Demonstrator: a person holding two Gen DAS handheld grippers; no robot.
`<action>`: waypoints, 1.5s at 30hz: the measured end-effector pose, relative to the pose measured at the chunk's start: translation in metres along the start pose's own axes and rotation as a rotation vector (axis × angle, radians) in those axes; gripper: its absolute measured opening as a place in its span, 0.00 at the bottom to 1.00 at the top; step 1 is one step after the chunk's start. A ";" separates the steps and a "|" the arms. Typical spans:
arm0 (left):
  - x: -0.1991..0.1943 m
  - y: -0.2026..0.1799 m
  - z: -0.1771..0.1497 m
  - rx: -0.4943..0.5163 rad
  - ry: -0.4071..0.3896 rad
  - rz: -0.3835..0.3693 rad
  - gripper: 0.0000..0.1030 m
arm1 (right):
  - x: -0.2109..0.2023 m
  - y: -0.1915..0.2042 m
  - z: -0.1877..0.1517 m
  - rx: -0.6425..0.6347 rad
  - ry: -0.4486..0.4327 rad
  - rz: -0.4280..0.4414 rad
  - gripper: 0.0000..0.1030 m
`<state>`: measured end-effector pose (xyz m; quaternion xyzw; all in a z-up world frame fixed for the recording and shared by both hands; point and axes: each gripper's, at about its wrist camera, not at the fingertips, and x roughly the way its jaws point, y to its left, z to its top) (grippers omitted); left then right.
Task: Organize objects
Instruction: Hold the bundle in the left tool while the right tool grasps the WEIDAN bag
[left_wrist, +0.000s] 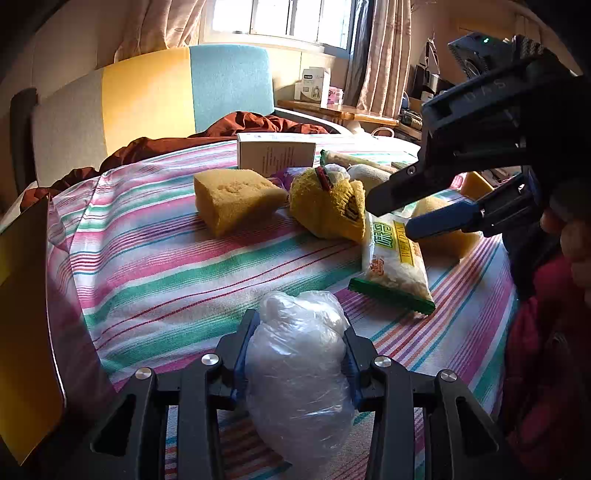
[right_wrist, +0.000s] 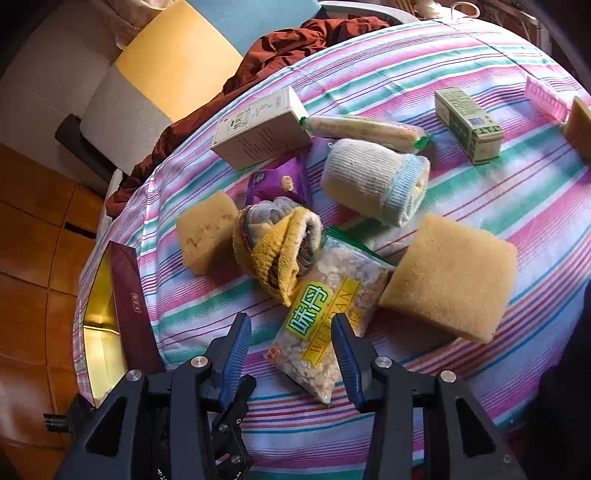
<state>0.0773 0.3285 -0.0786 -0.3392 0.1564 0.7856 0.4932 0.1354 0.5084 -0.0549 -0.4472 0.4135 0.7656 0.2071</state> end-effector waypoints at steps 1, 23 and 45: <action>0.000 0.000 0.000 0.000 0.000 -0.001 0.41 | -0.001 -0.001 -0.002 0.013 -0.011 -0.026 0.45; -0.001 0.001 -0.001 -0.010 -0.005 -0.010 0.41 | 0.040 0.018 -0.002 -0.067 -0.007 -0.199 0.74; 0.000 0.000 0.002 0.008 0.007 0.000 0.38 | 0.029 0.012 -0.020 -0.087 -0.058 -0.250 0.48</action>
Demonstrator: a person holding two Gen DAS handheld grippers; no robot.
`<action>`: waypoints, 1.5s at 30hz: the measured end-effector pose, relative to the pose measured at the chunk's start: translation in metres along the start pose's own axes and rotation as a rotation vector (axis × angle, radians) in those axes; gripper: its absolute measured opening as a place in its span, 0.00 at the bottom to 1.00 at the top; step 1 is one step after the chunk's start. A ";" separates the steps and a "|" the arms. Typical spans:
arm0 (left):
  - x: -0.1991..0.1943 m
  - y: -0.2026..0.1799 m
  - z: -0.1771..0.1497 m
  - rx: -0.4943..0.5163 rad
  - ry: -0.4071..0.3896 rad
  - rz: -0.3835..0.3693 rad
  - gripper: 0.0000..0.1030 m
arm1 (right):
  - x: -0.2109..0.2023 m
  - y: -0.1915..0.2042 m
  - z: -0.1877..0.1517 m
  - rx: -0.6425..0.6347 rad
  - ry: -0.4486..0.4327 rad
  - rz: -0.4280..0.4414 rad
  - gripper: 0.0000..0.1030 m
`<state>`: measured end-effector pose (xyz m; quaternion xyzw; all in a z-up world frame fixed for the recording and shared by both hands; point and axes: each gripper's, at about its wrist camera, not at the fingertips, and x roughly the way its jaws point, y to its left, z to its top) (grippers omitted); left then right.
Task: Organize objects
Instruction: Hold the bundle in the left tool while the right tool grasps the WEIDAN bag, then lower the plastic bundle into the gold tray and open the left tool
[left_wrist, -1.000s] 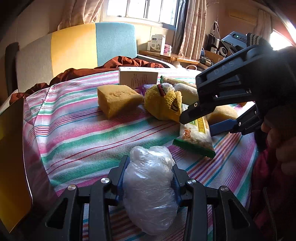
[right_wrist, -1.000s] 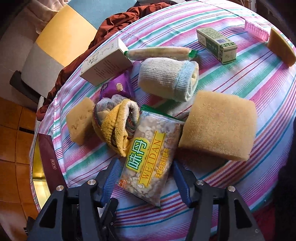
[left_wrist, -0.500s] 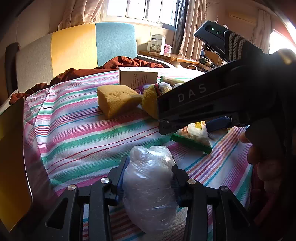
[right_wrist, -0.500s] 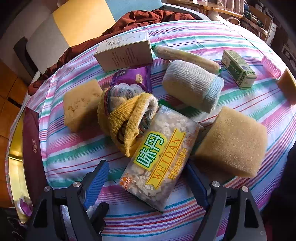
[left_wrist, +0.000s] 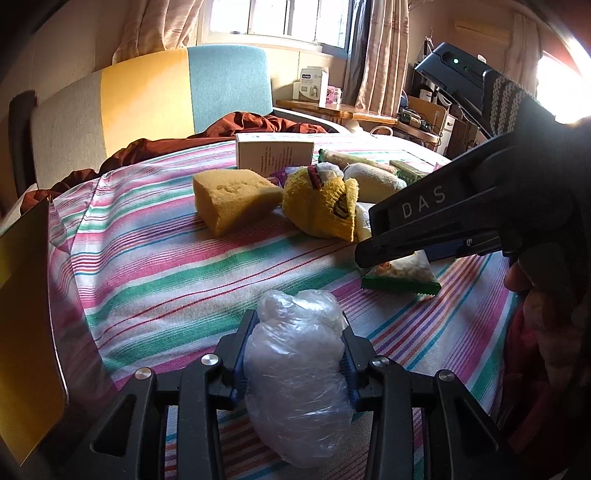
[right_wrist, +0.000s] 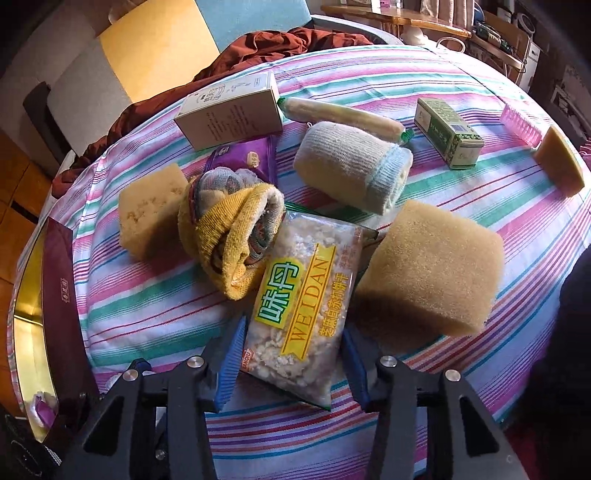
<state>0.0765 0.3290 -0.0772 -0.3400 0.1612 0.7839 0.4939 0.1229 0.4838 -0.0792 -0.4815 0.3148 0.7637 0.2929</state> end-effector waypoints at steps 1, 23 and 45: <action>0.000 0.000 0.001 0.000 0.008 0.002 0.37 | 0.000 0.000 0.000 0.000 0.000 0.000 0.48; -0.141 0.149 0.011 -0.320 -0.033 0.188 0.36 | 0.001 0.014 -0.009 -0.071 -0.017 -0.002 0.48; -0.160 0.269 -0.062 -0.545 0.082 0.531 0.51 | -0.008 0.024 -0.034 -0.125 0.008 0.034 0.48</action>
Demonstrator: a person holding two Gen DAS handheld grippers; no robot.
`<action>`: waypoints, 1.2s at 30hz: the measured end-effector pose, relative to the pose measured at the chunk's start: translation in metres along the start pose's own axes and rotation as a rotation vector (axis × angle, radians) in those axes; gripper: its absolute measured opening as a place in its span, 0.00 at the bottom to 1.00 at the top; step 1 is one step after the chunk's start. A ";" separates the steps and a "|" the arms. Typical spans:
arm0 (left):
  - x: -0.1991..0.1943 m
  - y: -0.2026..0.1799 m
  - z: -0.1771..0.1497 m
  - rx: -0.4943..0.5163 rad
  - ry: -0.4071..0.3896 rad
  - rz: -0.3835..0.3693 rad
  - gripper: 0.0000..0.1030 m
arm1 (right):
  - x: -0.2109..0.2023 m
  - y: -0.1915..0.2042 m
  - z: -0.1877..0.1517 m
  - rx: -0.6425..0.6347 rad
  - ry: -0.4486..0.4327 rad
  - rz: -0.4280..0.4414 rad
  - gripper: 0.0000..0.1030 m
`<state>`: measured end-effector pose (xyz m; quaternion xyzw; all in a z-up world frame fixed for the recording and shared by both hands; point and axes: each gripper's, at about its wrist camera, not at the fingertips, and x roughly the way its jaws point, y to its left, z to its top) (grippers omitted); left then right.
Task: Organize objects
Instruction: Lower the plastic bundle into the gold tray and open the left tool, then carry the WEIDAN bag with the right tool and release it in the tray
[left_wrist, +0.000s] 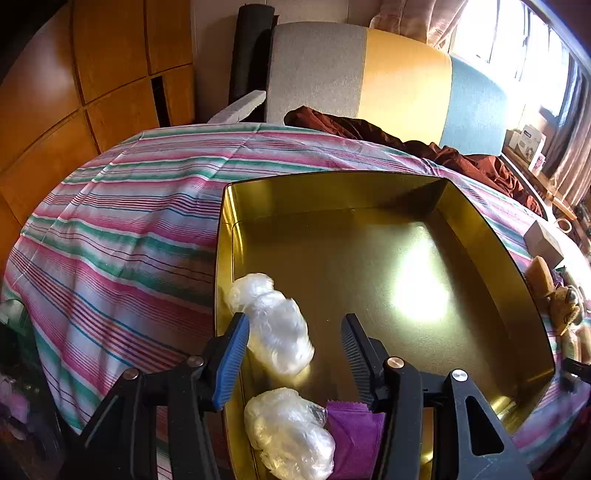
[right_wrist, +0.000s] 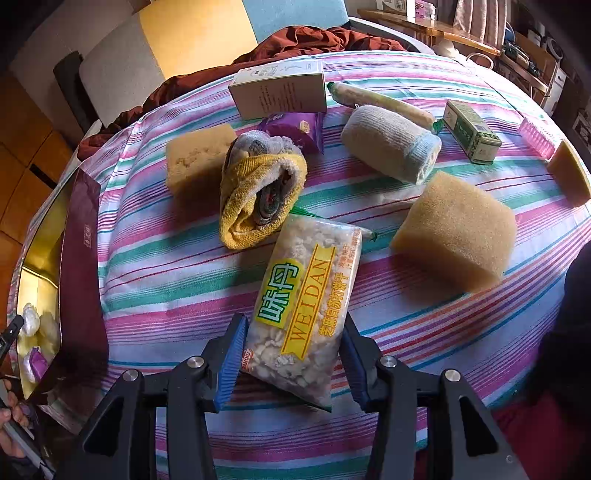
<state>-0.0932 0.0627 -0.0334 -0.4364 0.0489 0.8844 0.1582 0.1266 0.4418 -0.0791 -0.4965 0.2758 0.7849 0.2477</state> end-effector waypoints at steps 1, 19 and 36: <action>-0.006 0.000 -0.004 -0.006 -0.017 -0.001 0.51 | 0.000 0.001 -0.001 -0.006 0.001 0.002 0.48; -0.045 0.004 -0.019 -0.068 -0.099 -0.030 0.58 | -0.030 0.027 -0.028 0.015 0.049 0.480 0.41; -0.069 0.066 -0.028 -0.194 -0.145 0.020 0.61 | -0.005 0.262 -0.009 -0.574 0.065 0.445 0.41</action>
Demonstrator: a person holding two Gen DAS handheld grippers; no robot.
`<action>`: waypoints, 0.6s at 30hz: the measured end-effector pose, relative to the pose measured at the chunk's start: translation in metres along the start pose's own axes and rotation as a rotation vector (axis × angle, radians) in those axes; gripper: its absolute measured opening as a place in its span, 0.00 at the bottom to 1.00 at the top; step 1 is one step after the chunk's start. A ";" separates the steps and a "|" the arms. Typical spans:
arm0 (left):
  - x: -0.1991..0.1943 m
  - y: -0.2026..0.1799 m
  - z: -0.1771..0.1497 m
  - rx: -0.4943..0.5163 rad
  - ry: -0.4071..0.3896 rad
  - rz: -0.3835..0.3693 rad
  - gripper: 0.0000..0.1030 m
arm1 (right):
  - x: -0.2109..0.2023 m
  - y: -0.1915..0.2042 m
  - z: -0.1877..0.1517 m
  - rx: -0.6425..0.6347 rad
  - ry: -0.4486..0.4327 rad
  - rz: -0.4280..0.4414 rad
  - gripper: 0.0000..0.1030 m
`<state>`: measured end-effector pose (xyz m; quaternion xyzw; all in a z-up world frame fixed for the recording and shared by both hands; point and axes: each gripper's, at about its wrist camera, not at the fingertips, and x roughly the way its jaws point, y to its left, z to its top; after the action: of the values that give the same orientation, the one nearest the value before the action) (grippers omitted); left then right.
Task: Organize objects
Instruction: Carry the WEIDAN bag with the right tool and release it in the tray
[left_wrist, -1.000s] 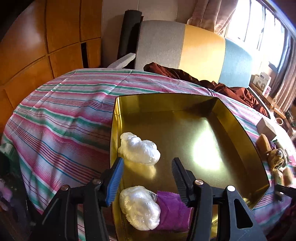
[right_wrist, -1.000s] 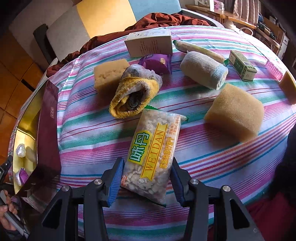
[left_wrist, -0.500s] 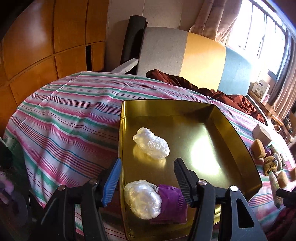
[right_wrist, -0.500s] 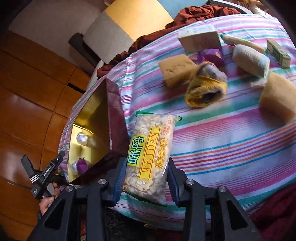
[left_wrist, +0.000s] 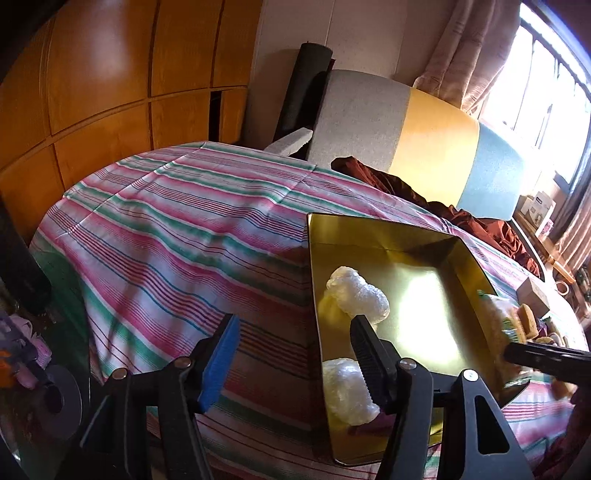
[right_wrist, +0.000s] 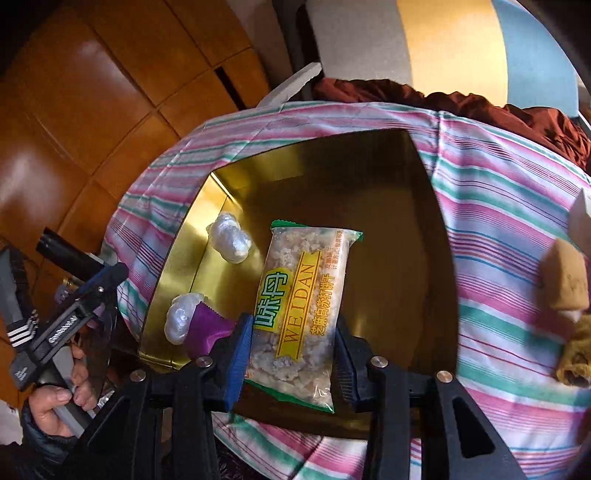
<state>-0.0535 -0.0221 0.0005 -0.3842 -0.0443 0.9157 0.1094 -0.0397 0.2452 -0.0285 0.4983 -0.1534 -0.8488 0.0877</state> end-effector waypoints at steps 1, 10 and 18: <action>0.000 0.002 0.001 -0.009 -0.001 0.001 0.61 | 0.013 0.006 0.004 -0.019 0.021 0.000 0.41; 0.004 0.002 -0.002 0.003 0.008 0.005 0.62 | 0.060 0.049 0.002 -0.131 0.088 0.076 0.49; 0.004 -0.009 -0.005 0.036 0.010 0.010 0.65 | 0.029 0.042 -0.006 -0.116 -0.003 0.019 0.68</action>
<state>-0.0510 -0.0122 -0.0048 -0.3871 -0.0255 0.9148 0.1120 -0.0491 0.1957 -0.0405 0.4897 -0.1086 -0.8562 0.1241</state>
